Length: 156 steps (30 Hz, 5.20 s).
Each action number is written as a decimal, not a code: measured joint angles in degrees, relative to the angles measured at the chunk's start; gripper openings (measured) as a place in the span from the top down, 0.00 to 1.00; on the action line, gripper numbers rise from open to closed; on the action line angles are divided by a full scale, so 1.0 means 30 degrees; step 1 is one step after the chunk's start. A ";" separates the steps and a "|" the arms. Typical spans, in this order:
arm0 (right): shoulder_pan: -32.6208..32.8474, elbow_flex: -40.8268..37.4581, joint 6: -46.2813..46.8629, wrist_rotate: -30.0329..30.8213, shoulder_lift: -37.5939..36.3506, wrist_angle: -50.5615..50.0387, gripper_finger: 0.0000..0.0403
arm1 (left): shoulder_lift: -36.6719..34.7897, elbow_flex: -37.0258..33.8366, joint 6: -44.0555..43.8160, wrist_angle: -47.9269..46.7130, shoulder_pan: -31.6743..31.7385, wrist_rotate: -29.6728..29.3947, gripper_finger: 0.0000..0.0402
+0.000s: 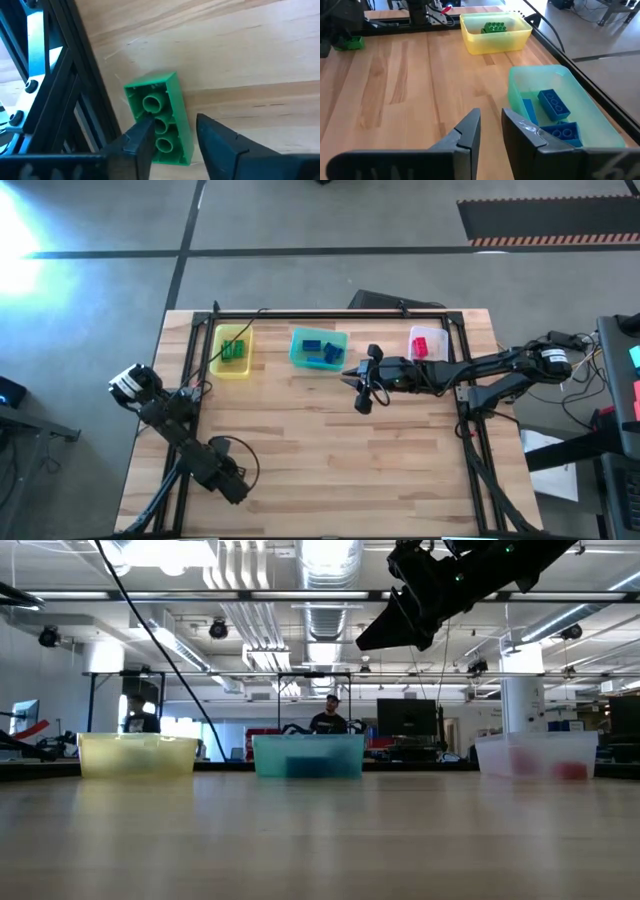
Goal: Sort & place blocks by color
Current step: Put the green game piece into yellow bin, then return to home position
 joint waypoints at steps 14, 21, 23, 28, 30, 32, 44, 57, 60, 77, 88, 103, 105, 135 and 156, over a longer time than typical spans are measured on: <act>0.0007 -0.0073 0.0131 -0.0015 0.0000 -0.0019 0.83 | 0.0409 0.0097 -0.0117 -0.0142 -0.0050 -0.0777 0.73; 0.0007 -0.0080 0.0132 -0.0073 0.0000 -0.0024 0.83 | 0.0459 0.1681 -0.0540 0.0407 0.0336 -0.7064 0.73; 0.0007 -0.0087 0.0131 -0.0073 0.0000 -0.0025 0.83 | 0.0445 0.2072 -0.0334 0.0221 0.0426 -0.7114 0.73; 0.0007 -0.0087 0.0124 -0.0067 0.0000 -0.0023 0.83 | 0.0401 0.2527 -0.0119 0.0181 0.0385 -0.6024 0.73; 0.0007 -0.0087 0.0131 -0.0066 0.0000 -0.0024 0.83 | 0.0401 0.2542 -0.0111 0.0181 0.0392 -0.5993 0.73; 0.0007 -0.0087 0.0131 -0.0066 0.0000 -0.0024 0.83 | 0.0393 0.2549 -0.0075 0.0201 0.0386 -0.5970 0.73; 0.0007 -0.0087 0.0124 -0.0062 0.0000 -0.0003 0.83 | 0.0075 0.2335 0.0114 0.1375 0.0385 -0.5888 0.47; 0.0007 -0.0087 0.0087 -0.0058 0.0209 0.0004 0.83 | 0.0138 -0.0097 -0.0080 0.1697 0.0392 -0.6430 0.34; 0.0007 -0.0087 0.0080 -0.0058 0.0456 -0.0008 0.83 | 0.0080 -0.0407 -0.0090 0.2031 0.0385 -0.6521 0.34; 0.0364 -0.0109 -0.0126 0.0000 0.1729 0.0301 0.83 | 0.0030 -0.0722 -0.0104 0.2665 0.0385 -0.7309 0.69; 0.1623 -0.0109 -0.1698 -0.0009 0.1246 0.1418 0.83 | -0.0124 0.0035 0.0979 0.2405 0.0399 -1.1770 0.69; 0.1829 -0.0109 -0.1763 -0.0066 0.1239 0.1600 0.83 | -0.1036 0.1223 0.3743 0.1290 0.2198 -1.7914 0.67; 0.1829 -0.0109 -0.1833 -0.0066 0.1239 0.1600 0.83 | -0.1525 0.1216 0.4238 0.0287 0.3122 -1.8006 0.67; 0.1829 -0.0102 -0.0679 -0.0066 0.1224 0.1338 0.83 | -0.4648 -0.0218 1.5723 -0.5408 2.0517 -1.9557 0.67; 0.1829 -0.0095 -0.0219 -0.0066 0.1224 0.1149 0.83 | -0.4583 -0.0316 1.6157 -0.3883 2.0908 -2.1029 0.49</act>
